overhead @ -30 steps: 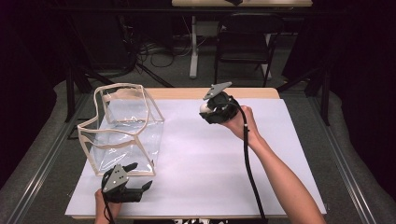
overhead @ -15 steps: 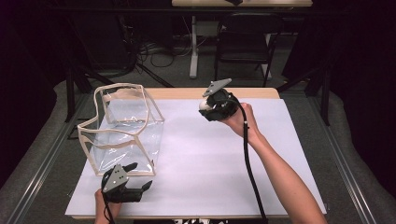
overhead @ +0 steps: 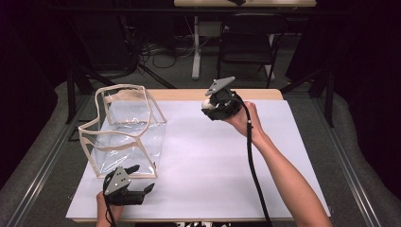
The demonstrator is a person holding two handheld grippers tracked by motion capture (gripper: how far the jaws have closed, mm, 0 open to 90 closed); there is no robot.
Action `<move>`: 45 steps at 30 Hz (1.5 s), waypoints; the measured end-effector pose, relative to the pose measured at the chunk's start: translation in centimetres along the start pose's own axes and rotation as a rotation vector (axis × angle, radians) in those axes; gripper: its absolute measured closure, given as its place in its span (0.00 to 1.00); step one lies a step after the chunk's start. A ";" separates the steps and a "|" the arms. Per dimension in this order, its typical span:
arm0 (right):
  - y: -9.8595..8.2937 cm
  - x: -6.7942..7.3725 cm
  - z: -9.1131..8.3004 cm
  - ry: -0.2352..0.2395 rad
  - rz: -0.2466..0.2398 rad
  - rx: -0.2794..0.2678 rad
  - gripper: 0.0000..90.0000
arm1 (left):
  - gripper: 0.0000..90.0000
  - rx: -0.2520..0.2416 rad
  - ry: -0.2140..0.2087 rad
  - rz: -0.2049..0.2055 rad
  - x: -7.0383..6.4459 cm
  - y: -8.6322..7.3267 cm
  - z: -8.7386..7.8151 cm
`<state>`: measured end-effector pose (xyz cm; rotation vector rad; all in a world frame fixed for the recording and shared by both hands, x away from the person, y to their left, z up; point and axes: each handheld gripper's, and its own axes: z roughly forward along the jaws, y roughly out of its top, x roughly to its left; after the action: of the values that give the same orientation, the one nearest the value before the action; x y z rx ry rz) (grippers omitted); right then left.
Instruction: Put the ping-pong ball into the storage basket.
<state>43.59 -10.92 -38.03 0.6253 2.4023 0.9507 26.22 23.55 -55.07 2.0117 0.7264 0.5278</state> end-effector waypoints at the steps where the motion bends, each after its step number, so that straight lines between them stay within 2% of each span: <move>1: 0.0 0.0 0.0 0.000 0.001 -0.002 0.56 | 0.18 0.000 0.000 0.000 0.0 0.0 0.0; 45: 3.5 -0.1 0.0 0.000 -0.027 -0.021 0.57 | 0.18 0.000 -0.004 0.004 0.0 0.0 0.1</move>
<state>44.52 -8.71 -35.49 0.5843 2.3915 0.9629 26.26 23.47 -55.07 2.0136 0.7199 0.5263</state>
